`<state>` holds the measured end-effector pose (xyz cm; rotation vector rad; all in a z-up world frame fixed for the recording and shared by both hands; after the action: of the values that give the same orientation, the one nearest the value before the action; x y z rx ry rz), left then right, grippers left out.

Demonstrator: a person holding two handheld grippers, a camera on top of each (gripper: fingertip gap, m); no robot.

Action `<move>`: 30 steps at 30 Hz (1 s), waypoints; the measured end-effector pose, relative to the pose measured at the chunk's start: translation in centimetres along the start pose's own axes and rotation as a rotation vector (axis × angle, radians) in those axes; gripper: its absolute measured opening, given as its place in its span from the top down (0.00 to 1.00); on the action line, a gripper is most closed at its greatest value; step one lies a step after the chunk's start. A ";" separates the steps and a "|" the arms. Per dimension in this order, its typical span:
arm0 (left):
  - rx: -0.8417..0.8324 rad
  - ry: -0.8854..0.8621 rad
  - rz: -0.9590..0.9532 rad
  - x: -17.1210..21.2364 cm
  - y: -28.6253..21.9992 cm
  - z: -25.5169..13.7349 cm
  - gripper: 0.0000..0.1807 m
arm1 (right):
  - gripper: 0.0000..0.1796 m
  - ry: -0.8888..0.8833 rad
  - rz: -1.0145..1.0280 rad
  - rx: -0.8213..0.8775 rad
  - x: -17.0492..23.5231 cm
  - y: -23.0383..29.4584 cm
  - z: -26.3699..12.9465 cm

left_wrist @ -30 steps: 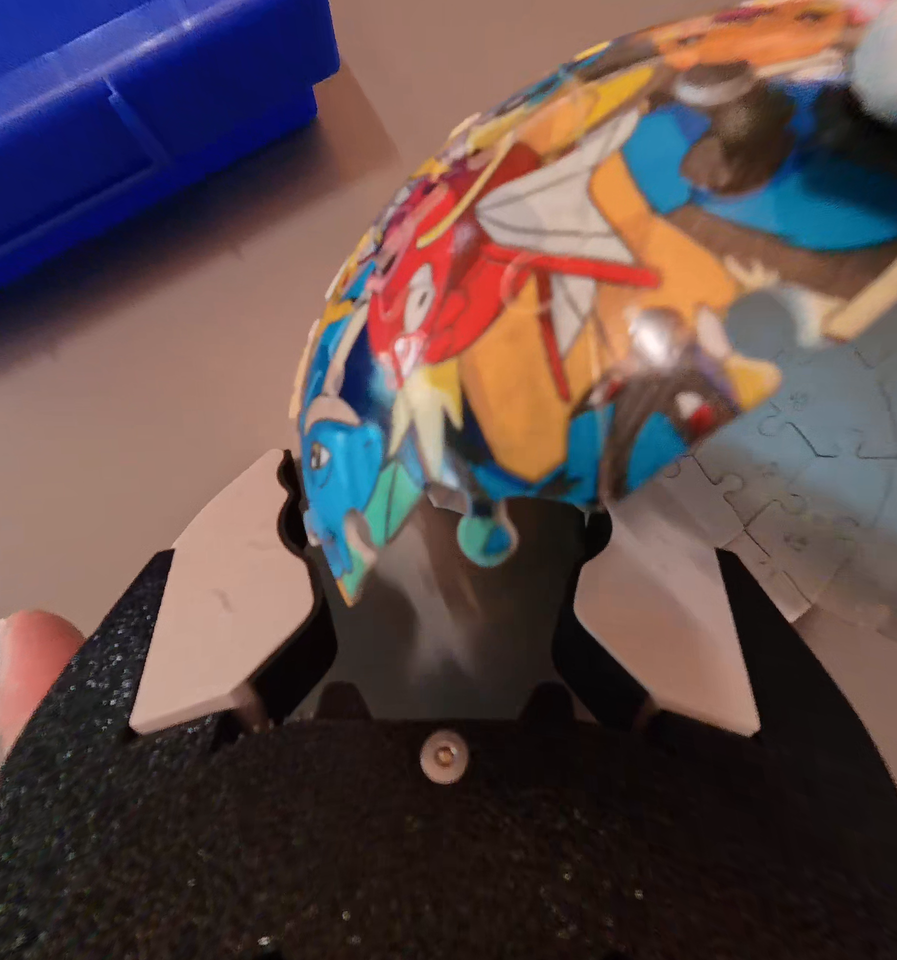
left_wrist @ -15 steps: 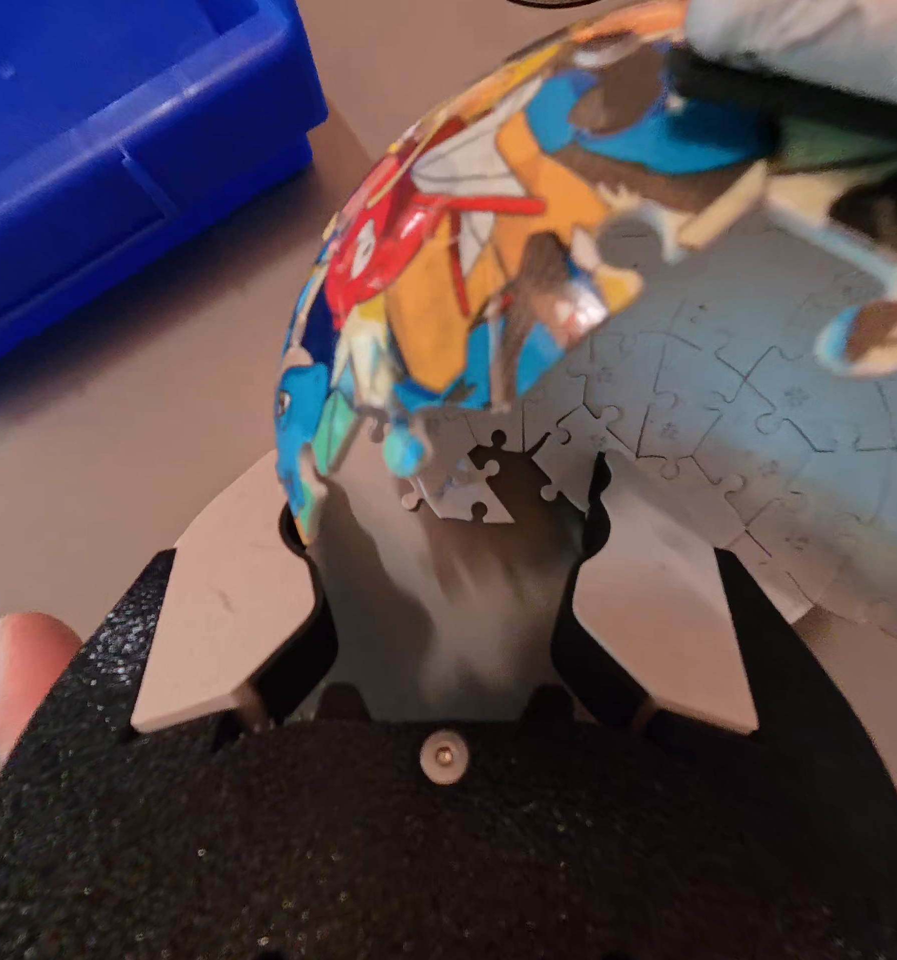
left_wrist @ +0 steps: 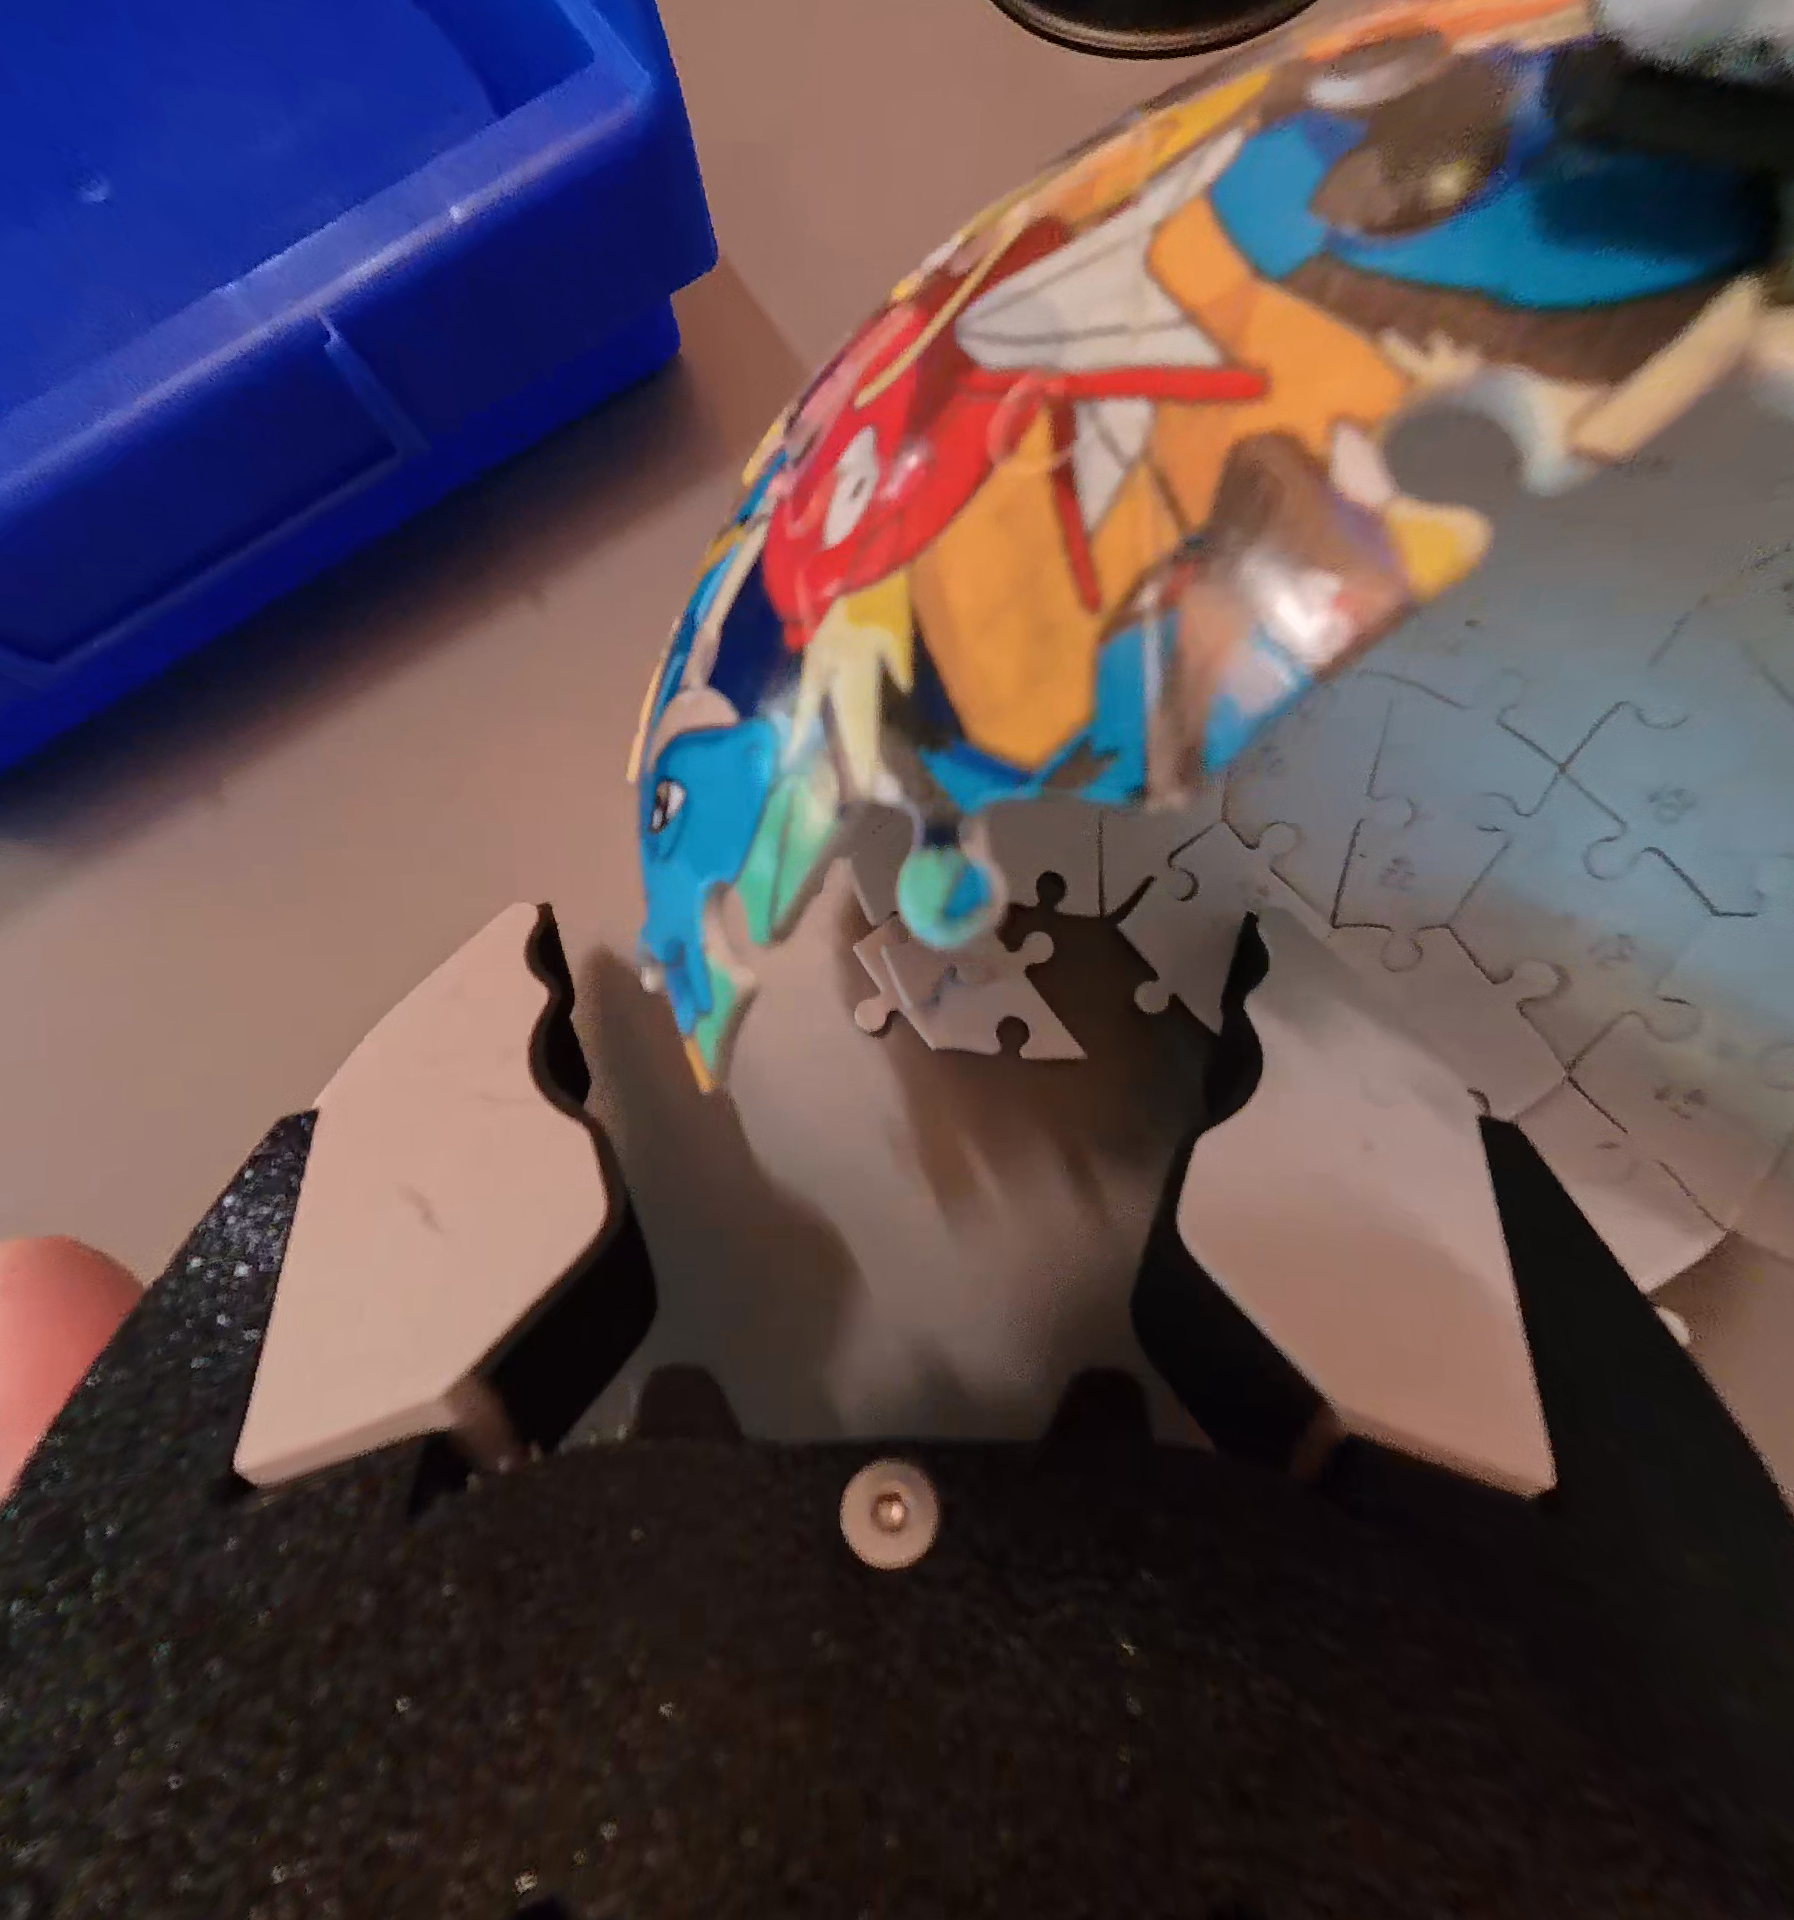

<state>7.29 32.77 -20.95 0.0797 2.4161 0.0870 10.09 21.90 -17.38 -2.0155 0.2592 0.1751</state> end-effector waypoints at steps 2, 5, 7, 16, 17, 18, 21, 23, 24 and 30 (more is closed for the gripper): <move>0.001 -0.004 0.007 0.0 0.0 0.0 0.36 | 0.28 -0.002 0.002 0.000 0.0 0.0 0.0; -0.022 -0.022 -0.032 0.0 0.6 -0.3 0.41 | 0.28 0.000 -0.002 0.000 0.0 0.0 0.0; -0.045 -0.040 -0.061 0.0 1.2 -0.6 0.41 | 0.28 0.001 -0.001 -0.001 0.0 0.0 0.0; -0.065 -0.013 -0.050 -0.1 0.8 -0.1 0.39 | 0.28 0.000 -0.003 0.002 -0.1 0.0 -0.1; -0.068 -0.012 -0.052 -0.1 0.9 -0.1 0.39 | 0.28 0.000 -0.002 0.002 -0.1 0.0 -0.1; -0.068 -0.012 -0.052 -0.1 0.9 -0.1 0.39 | 0.28 -0.001 -0.001 0.002 0.0 0.0 -0.1; -0.078 -0.012 -0.042 -0.1 0.8 -0.1 0.39 | 0.28 -0.003 -0.001 0.002 0.0 0.0 -0.1; -0.088 -0.011 -0.035 -0.2 0.8 -0.1 0.39 | 0.29 -0.003 -0.001 0.003 0.0 0.1 -0.1; -0.100 -0.012 -0.026 -0.2 0.8 -0.2 0.38 | 0.29 -0.003 0.000 0.003 0.0 0.1 -0.1; -0.092 -0.051 -0.025 -0.7 0.8 -0.6 0.39 | 0.29 -0.003 -0.002 0.003 0.0 0.1 -0.1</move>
<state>7.41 33.47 -19.96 0.0093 2.3582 0.1819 10.06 21.80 -17.40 -2.0124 0.2551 0.1759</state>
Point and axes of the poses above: each gripper's, where its closed fingertips meet, z out along the fingers, x out of its underside, y = z × x across the jaws, the point moved 7 cm from there along -z, back along the fingers, and after that the axes turned 3 degrees about y, right-handed, at the moved point
